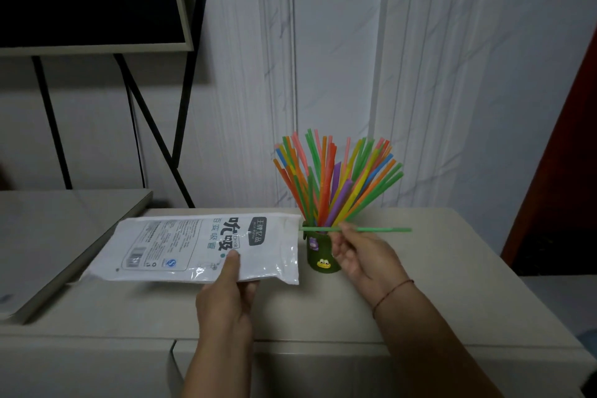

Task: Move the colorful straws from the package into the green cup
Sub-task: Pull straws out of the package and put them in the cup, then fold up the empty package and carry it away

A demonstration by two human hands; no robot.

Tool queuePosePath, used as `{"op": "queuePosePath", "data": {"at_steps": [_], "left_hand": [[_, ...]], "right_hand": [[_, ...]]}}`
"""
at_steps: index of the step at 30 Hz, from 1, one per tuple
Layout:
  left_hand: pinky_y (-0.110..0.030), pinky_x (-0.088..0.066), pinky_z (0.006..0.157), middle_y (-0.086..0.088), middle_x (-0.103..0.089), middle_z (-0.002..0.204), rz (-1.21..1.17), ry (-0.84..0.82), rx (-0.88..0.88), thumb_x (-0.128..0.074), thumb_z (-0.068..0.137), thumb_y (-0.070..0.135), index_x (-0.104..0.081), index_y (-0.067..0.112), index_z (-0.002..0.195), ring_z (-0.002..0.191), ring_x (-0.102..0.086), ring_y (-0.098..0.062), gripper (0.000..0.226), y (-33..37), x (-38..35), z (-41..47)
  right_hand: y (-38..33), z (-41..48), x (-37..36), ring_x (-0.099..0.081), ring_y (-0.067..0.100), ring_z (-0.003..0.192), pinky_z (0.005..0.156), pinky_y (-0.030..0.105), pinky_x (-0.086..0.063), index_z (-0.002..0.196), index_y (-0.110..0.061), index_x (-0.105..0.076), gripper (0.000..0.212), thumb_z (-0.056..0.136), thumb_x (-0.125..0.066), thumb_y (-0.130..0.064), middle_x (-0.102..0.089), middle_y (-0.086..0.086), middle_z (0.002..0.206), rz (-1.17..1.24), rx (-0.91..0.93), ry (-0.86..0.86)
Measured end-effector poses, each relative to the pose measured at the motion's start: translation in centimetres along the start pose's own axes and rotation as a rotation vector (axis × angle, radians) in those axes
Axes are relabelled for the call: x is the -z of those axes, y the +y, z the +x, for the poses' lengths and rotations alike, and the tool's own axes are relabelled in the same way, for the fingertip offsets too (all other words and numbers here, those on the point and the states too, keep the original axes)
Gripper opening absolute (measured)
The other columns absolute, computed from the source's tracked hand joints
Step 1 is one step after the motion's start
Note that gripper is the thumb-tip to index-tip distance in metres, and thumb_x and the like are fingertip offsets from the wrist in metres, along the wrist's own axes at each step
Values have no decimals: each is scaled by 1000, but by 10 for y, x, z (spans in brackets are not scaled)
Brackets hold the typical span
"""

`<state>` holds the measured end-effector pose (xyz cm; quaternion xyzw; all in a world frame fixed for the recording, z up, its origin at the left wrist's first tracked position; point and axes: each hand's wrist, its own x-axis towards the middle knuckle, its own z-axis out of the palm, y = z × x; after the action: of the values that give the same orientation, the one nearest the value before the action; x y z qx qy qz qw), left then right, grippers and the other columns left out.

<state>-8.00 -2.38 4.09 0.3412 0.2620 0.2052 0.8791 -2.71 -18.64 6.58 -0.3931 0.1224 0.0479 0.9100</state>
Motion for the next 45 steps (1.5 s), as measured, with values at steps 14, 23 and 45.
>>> {"op": "queuePosePath", "data": {"at_steps": [14,23,45], "left_hand": [[-24,-57,57,4,-68,90,-60,18,8,-61,92,8,-59,23,86,77,-65,-10,16,4,5,4],[-24,-58,61,5,-69,93,-6,-21,51,-63,91,11,-61,23,89,80,-65,-10,13,-1,4,4],[-30,-61,62,-6,-77,97,340,-354,174,-63,87,4,-67,12,106,88,-74,-22,21,18,13,0]], "right_hand": [[-43,19,36,-54,15,57,45,10,-49,91,0,-55,10,92,-54,-10,-54,9,64,-350,618,355],[-20,20,20,-54,20,64,60,22,-43,76,-8,-61,16,90,-57,-16,-58,5,62,-775,682,263],[-19,0,18,-50,9,40,42,17,-43,68,-6,-60,29,87,-63,-28,-58,7,56,-967,152,-11]]}}
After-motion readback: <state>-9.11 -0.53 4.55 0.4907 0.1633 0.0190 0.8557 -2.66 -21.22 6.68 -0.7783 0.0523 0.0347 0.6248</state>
